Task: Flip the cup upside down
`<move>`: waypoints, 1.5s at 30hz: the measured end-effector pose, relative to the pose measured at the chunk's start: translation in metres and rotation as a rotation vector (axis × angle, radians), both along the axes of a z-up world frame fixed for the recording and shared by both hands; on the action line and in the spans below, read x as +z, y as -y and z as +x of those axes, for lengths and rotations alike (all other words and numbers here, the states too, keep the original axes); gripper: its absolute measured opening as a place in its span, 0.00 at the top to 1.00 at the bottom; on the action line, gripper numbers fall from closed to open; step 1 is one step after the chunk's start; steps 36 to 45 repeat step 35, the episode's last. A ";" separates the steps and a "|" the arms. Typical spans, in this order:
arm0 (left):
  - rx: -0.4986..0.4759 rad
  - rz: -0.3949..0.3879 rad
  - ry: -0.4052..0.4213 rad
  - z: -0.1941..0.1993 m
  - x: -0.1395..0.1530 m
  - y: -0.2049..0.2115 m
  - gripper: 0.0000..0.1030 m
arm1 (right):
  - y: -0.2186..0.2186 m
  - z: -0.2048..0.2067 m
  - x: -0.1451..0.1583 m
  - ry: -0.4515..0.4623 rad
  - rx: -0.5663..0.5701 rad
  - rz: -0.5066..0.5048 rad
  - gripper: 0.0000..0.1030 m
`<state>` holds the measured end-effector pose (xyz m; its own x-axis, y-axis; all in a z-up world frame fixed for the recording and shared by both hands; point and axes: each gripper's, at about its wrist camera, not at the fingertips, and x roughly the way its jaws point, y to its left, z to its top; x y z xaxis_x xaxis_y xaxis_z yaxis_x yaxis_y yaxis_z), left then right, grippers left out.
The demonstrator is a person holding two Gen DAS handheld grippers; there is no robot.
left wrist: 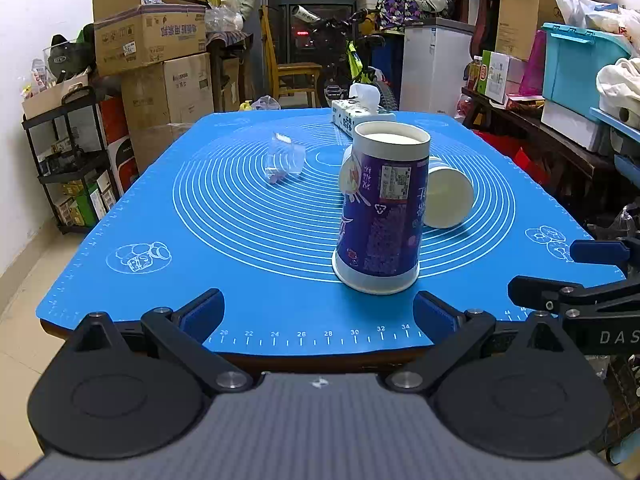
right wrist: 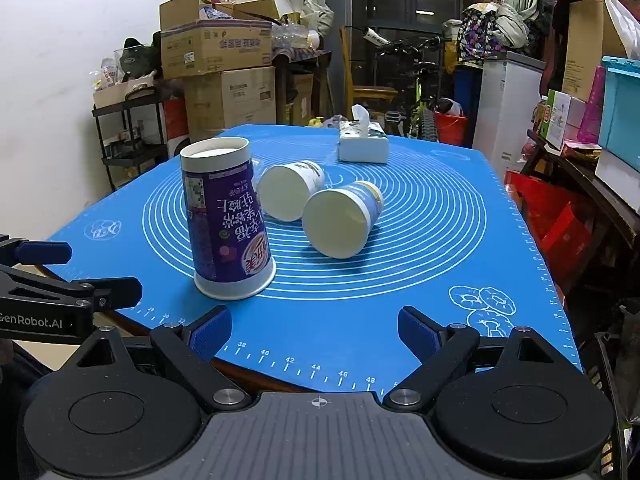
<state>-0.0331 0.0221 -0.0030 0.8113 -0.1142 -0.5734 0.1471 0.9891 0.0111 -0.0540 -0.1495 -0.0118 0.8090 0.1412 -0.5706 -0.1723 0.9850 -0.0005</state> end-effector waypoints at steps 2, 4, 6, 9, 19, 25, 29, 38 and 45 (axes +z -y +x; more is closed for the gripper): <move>0.001 0.000 -0.001 0.000 0.000 0.000 0.03 | 0.000 -0.001 0.001 0.001 -0.002 0.000 0.11; -0.001 0.001 0.000 0.000 0.000 0.000 0.03 | 0.000 -0.001 0.001 0.000 -0.004 -0.001 0.11; -0.002 0.001 0.000 0.000 0.000 0.000 0.03 | 0.000 -0.001 0.001 0.000 -0.005 -0.001 0.11; -0.001 0.002 -0.001 0.000 0.000 0.000 0.03 | 0.000 -0.001 0.001 0.000 -0.004 -0.001 0.11; 0.002 -0.003 -0.007 0.000 -0.001 0.002 0.03 | 0.001 -0.001 0.001 -0.002 -0.008 0.001 0.11; 0.000 0.002 -0.010 0.000 -0.003 0.004 0.03 | 0.005 -0.001 -0.001 -0.008 -0.012 0.009 0.11; 0.002 0.001 -0.010 0.001 -0.003 0.005 0.03 | 0.006 -0.001 -0.001 -0.008 -0.011 0.009 0.11; 0.001 0.001 -0.014 0.002 -0.004 0.006 0.03 | 0.007 -0.001 -0.001 -0.010 -0.015 0.014 0.11; 0.001 0.001 -0.014 0.002 -0.004 0.006 0.03 | 0.007 -0.001 -0.001 -0.010 -0.015 0.014 0.11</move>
